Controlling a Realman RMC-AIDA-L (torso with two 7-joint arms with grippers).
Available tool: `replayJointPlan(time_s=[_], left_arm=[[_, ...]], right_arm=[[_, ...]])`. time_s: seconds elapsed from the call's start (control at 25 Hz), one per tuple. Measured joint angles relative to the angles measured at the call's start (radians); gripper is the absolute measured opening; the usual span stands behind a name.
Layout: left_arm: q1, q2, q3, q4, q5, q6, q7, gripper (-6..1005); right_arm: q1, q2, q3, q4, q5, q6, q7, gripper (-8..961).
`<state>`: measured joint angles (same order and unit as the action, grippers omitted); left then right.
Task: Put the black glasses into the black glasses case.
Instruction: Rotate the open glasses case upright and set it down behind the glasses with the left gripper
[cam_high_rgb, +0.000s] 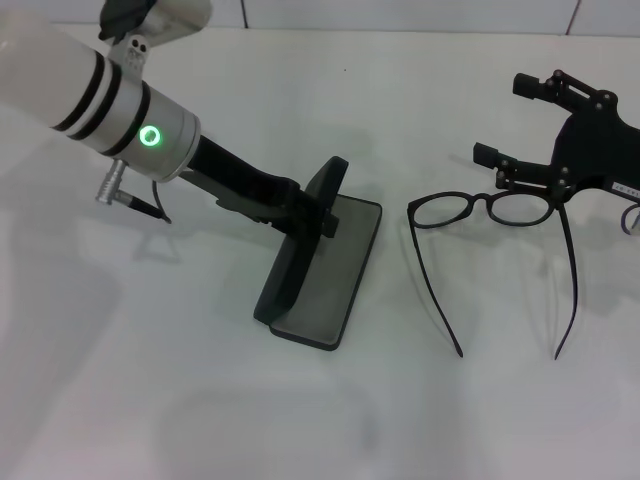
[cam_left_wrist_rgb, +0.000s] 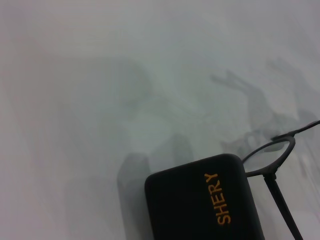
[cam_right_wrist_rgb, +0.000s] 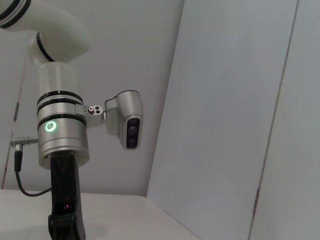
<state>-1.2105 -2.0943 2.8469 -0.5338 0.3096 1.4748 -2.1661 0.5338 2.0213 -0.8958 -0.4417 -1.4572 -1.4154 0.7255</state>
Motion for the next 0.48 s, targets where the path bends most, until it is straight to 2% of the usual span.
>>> replayJointPlan(time_s=[0.32, 0.48], left_arm=[[-0.003, 0.004, -0.001, -0.002, 0.003, -0.001, -0.012, 705], [-0.004, 0.004, -0.002, -0.003, 0.005, -0.001, -0.013, 699]], right_arm=[[0.000, 0.000, 0.000, 0.000, 0.000, 0.001, 0.000, 874], [0.000, -0.001, 0.000, 0.000, 0.000, -0.003, -0.003, 874]])
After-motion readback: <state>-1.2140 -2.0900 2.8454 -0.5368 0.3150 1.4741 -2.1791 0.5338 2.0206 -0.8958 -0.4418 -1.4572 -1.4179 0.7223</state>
